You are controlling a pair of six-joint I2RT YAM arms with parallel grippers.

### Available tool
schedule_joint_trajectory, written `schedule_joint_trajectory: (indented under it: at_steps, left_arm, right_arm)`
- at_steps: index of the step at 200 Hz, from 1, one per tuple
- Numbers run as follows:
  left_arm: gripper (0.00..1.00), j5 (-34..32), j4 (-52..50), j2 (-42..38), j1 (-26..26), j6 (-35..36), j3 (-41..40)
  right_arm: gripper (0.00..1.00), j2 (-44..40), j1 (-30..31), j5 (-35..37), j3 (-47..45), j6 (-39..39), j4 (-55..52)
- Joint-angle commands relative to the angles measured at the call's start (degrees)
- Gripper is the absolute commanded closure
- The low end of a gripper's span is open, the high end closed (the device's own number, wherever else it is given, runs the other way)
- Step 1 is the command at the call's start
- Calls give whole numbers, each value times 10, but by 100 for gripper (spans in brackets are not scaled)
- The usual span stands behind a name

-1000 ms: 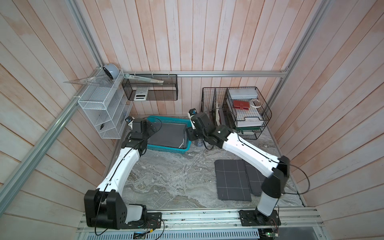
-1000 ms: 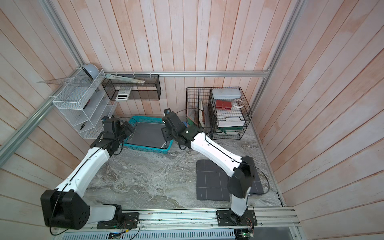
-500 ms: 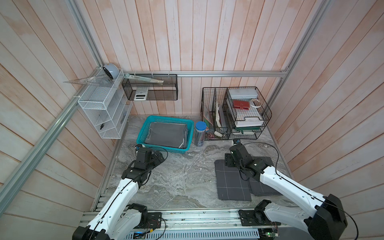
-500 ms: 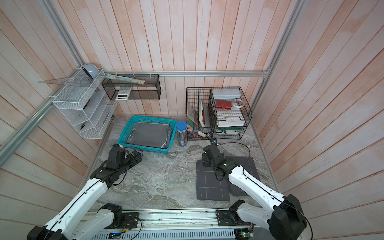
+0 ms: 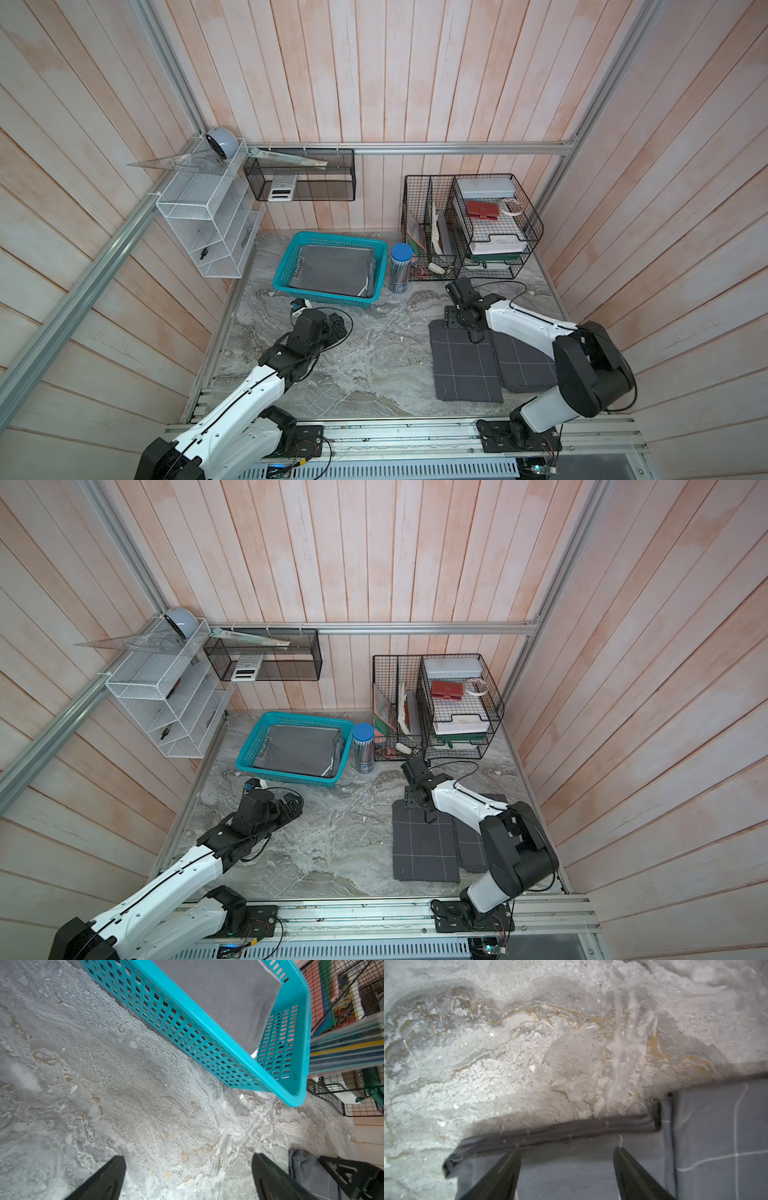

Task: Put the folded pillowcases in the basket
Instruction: Move the pillowcase to the center of the board.

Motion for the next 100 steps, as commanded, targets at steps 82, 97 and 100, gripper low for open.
schedule_joint_trajectory:
  at_steps: [82, 97, 100]
  left_arm:
    - [0, -24, 21, -2, -3, -3, -12]
    - [0, -20, 26, 4, -3, -5, -13]
    - [0, -20, 27, 6, -3, -5, -13]
  right_arm:
    - [23, 113, 167, -28, 97, 15, -36]
    - [23, 106, 190, -27, 113, 19, -42]
    - [23, 103, 193, -30, 114, 20, -43]
